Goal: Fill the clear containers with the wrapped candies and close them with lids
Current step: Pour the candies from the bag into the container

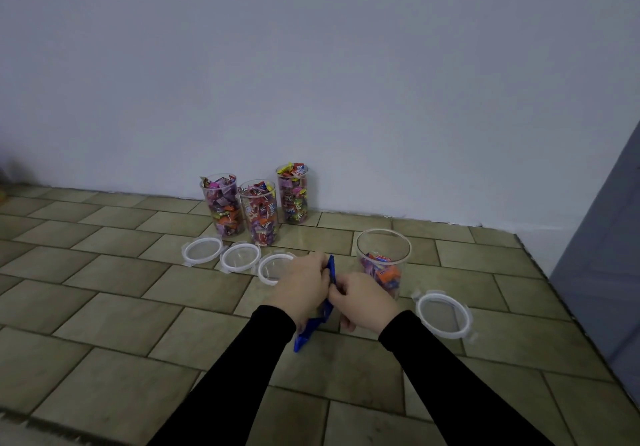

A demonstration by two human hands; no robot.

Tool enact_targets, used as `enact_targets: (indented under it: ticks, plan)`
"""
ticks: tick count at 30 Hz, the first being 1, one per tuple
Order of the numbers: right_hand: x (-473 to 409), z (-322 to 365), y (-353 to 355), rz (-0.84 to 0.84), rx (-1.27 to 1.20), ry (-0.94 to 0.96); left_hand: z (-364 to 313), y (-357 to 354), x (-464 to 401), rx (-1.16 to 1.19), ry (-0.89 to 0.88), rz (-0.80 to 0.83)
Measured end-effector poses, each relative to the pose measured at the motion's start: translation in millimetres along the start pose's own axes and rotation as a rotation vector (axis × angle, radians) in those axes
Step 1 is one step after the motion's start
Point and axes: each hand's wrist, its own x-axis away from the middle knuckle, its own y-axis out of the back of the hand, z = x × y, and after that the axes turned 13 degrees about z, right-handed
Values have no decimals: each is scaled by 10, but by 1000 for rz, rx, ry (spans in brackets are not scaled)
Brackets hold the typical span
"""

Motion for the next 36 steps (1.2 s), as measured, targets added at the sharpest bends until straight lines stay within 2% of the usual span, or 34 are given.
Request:
enact_targets:
  ticks: [11,16,19,21,27,31,36]
  plan:
    - [-58,135,-77,-27,163,-83,0,27,46,-59,-5,-52]
    - [-9,129,-80,-31,111,-59,8,55,56,-86,-58,-5]
    - [-8,71,-29,-91,132,-103,57,130,53,-113,-62,-20]
    - [-9,22,27,-127,68,-123,132,199,27,-81,-58,-71]
    - [-3,28,67,-258,20,-23,159,234,6,30,-84,-129]
    - [4,-10,89,-268,65,6,175,202,-13,46,-61,-146]
    - [-2,12,108,-236,111,-6,131,204,-23,89,-54,-90]
